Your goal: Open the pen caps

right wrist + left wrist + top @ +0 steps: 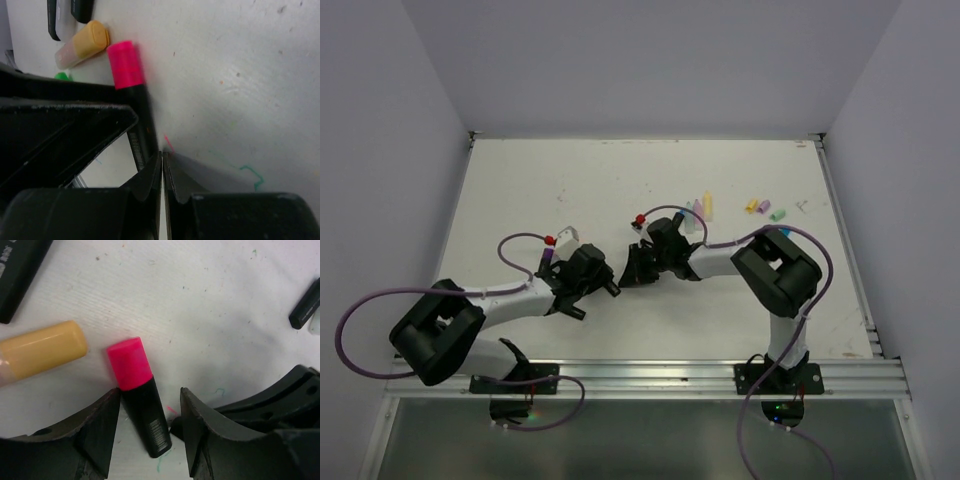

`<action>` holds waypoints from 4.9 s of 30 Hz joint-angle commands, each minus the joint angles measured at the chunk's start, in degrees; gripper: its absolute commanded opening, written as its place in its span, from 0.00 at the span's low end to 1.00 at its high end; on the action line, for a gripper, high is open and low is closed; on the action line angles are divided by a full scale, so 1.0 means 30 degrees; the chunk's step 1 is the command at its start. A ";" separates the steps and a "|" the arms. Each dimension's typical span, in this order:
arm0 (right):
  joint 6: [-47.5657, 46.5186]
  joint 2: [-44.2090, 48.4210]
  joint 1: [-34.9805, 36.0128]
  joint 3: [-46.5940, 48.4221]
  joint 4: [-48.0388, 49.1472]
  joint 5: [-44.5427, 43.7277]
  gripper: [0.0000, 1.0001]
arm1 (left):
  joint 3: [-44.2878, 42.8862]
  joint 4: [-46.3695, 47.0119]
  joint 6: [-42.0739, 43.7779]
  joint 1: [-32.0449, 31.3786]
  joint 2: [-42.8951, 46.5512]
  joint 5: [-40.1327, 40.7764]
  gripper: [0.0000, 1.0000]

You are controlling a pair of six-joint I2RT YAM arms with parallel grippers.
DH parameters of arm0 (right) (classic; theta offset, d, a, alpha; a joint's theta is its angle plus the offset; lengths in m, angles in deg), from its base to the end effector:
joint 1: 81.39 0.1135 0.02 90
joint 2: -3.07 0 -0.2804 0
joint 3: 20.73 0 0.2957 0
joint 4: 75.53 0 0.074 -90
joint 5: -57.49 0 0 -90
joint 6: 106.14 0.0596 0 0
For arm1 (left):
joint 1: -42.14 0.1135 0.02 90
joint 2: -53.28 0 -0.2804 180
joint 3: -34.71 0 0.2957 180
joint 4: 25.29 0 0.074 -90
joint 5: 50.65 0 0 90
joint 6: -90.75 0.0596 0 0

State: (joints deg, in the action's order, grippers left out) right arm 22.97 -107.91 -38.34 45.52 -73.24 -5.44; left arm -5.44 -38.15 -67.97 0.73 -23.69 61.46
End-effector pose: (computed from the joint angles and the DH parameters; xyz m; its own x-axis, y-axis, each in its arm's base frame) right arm 0.2915 0.3094 0.0815 -0.9209 -0.0916 -0.3789 -0.3510 0.6176 0.7038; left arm 0.2227 -0.1665 0.1109 -0.6083 -0.6145 -0.5022 -0.3767 0.7806 -0.4988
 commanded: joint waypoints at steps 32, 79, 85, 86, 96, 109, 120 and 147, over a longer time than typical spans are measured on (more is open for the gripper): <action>-0.4981 1.3145 -0.4945 0.0540 -1.2577 -1.1543 0.15 | -0.6132 -0.8959 -0.1582 -0.4155 -0.7829 0.2708 0.68; -0.0446 0.6320 -0.4242 -0.1771 -0.0897 0.1871 0.71 | -0.0215 0.2139 0.9580 -0.6910 0.1105 0.2035 0.00; 0.0673 0.5120 -0.3687 -0.2303 0.0928 0.3018 0.68 | -0.0098 0.2316 0.9696 -0.6910 0.1926 0.2474 0.00; 0.0731 0.4973 -0.3424 -0.2273 0.0987 0.2989 0.68 | -0.0214 0.2316 0.9726 -0.6910 0.2013 0.2503 0.00; 0.1845 0.3713 -0.2865 -0.1980 0.2744 0.3251 0.58 | -0.0596 0.2698 0.9961 -0.6911 0.2101 0.2210 0.00; 0.3104 0.2687 -0.2660 -0.2449 0.4708 0.3719 0.14 | -0.0595 0.3049 0.9902 -0.6910 0.2336 0.2269 0.00; 0.3339 0.4061 -0.2660 -0.2888 0.4095 0.3106 0.00 | 0.0136 0.2755 0.8555 -0.6881 0.2278 0.3324 0.71; 0.2752 0.7727 -0.8600 -0.2276 0.1692 -0.0527 0.00 | 0.2979 1.1631 1.0663 -0.5124 0.2103 -0.5024 0.00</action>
State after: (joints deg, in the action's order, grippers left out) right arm 33.68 -83.65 -53.97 36.14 -71.90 4.20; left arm 0.81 -5.49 -37.11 -14.53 -18.23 51.84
